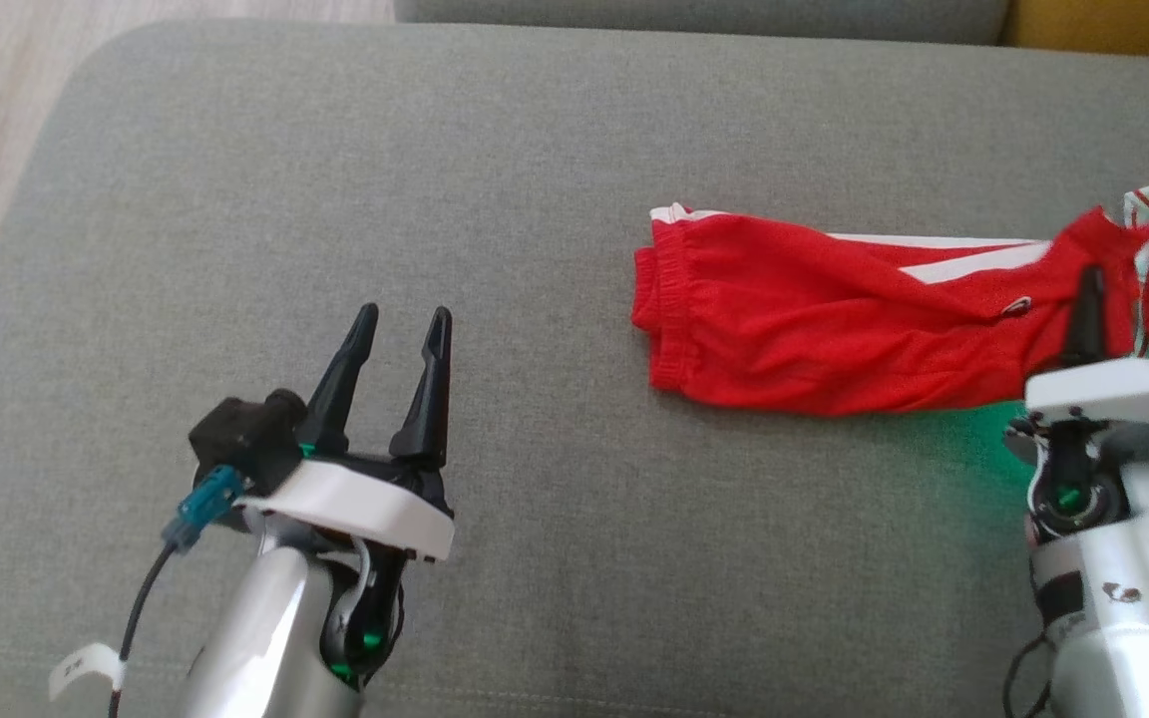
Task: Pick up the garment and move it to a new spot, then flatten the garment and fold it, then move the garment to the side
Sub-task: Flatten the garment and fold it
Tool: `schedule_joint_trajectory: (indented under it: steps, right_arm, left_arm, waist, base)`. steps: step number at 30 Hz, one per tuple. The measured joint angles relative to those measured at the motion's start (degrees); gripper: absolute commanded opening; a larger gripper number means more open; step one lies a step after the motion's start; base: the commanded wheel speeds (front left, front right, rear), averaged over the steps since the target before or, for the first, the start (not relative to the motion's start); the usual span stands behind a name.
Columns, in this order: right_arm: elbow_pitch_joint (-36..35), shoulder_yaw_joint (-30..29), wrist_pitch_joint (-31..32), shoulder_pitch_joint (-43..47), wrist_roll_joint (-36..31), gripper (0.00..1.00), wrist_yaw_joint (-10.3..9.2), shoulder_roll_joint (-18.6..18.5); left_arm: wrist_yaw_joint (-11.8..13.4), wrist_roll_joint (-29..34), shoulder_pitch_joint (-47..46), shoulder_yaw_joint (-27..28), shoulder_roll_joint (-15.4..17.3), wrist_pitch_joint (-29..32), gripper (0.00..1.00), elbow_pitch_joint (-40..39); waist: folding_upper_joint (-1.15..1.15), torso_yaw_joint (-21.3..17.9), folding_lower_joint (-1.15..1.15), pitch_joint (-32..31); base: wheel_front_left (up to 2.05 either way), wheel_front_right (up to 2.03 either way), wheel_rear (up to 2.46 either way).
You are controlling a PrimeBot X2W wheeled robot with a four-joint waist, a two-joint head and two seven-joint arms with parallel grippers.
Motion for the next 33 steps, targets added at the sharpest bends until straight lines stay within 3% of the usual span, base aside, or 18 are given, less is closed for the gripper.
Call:
schedule_joint_trajectory:
  steps: [13, 27, 28, 29, 33]
  right_arm:
    - [-9.06, 13.00, 1.14, 0.81, -6.98, 0.00, 0.00, 1.46]
    - [-5.55, 25.48, 1.97, 0.57, -6.66, 0.00, 0.00, 1.63]
    - [-4.81, 26.07, 1.93, 0.45, -6.69, 0.41, 0.00, 1.63]
    - [-3.96, 26.58, 1.71, 0.27, -7.06, 1.00, 0.00, 1.63]
    - [-1.12, 29.11, 1.29, -1.14, -7.44, 1.00, 0.00, 1.59]
  left_arm:
    - [0.02, -1.05, 1.27, 0.29, 0.00, 0.00, 1.00, 0.00]
    - [0.88, -3.11, 2.19, -0.64, 0.01, 0.00, 1.00, -0.07]
    - [1.01, -3.12, 2.19, -0.71, 0.01, 0.00, 1.00, -0.05]
    - [1.01, -3.13, 2.19, -0.79, 0.01, 0.00, 1.00, -0.05]
    - [1.10, -3.68, 2.19, -1.30, 0.01, 0.00, 1.00, -0.05]
  waist:
    - [0.00, 3.13, 0.00, -1.90]
    - [0.00, 8.89, 0.00, -0.82]
    - [0.00, 9.24, 0.00, -0.63]
    - [0.00, 9.57, 0.00, -0.44]
    - [0.00, 10.64, 0.00, 0.24]
  base:
    - [0.00, 0.00, 0.00]
    - [0.00, 0.00, 0.00]
    - [0.00, 0.00, 0.00]
    - [0.00, 0.00, 0.00]
    - [0.00, 0.00, 0.00]
